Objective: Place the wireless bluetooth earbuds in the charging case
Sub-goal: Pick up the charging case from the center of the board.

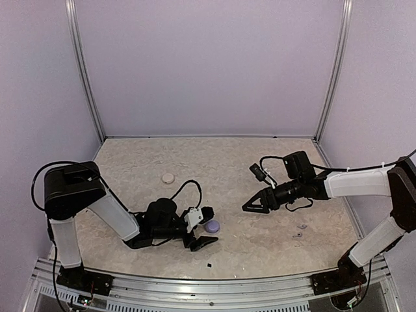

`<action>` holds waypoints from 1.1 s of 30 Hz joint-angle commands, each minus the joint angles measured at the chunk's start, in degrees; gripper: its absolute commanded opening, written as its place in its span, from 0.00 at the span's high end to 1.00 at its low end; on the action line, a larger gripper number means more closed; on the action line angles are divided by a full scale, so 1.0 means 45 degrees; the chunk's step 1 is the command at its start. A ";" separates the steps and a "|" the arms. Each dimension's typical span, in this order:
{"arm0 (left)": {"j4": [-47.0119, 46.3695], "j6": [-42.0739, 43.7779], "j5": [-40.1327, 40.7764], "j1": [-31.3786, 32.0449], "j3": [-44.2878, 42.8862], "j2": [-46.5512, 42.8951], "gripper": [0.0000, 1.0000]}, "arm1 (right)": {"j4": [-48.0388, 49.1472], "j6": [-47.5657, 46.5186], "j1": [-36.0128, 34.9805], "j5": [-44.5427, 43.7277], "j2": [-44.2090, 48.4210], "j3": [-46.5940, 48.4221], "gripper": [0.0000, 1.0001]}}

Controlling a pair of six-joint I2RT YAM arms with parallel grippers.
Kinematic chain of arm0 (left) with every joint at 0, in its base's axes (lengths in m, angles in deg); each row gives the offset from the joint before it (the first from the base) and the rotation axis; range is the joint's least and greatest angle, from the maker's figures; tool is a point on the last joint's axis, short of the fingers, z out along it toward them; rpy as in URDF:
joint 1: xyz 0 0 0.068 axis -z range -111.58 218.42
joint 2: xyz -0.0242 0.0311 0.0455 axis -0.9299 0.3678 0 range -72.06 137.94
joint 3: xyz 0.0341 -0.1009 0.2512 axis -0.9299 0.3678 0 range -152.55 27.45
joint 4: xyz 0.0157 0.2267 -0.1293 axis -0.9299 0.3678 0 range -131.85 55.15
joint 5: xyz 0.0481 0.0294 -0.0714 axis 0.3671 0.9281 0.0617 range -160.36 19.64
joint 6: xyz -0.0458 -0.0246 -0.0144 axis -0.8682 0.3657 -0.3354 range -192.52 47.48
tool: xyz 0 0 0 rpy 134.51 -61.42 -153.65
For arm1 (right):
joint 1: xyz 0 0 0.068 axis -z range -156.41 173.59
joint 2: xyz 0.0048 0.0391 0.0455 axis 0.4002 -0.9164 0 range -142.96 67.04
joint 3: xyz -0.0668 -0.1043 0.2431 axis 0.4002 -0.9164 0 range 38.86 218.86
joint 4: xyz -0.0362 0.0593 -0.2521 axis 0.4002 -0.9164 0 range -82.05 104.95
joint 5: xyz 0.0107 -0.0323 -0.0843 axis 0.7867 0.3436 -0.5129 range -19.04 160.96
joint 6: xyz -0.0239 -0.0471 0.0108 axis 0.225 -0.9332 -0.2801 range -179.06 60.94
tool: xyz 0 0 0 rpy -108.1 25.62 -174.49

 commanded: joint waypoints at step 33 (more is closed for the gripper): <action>-0.0907 -0.0798 -0.0862 -0.0892 -0.0300 0.1200 0.42 | 0.0045 -0.0290 0.0040 0.0278 -0.0635 -0.0001 0.34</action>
